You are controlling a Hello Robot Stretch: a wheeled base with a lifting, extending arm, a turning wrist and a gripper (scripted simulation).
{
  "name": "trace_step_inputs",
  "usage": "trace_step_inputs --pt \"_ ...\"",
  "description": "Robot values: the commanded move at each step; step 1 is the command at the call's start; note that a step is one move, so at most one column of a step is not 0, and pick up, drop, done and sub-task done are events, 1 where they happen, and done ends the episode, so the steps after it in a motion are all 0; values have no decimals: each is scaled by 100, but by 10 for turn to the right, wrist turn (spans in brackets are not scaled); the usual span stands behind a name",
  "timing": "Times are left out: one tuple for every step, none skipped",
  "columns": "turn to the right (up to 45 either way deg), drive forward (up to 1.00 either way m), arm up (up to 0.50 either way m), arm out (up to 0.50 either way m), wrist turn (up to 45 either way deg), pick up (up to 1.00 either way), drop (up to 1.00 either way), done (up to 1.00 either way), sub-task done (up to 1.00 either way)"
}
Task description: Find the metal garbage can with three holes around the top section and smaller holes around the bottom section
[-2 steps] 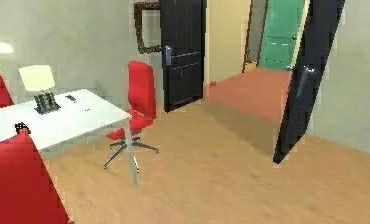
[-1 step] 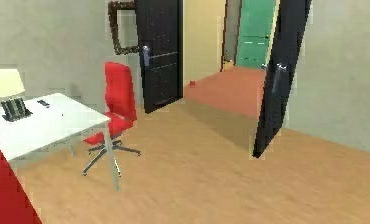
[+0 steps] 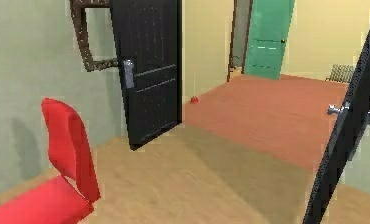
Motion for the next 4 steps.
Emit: trace_step_inputs --pt "0 100 0 0 0 0 0 0 0" --pt "120 0 0 0 0 0 0 0 0" --pt "0 25 0 0 0 0 0 0 0" --pt "120 0 0 0 0 0 0 0 0"
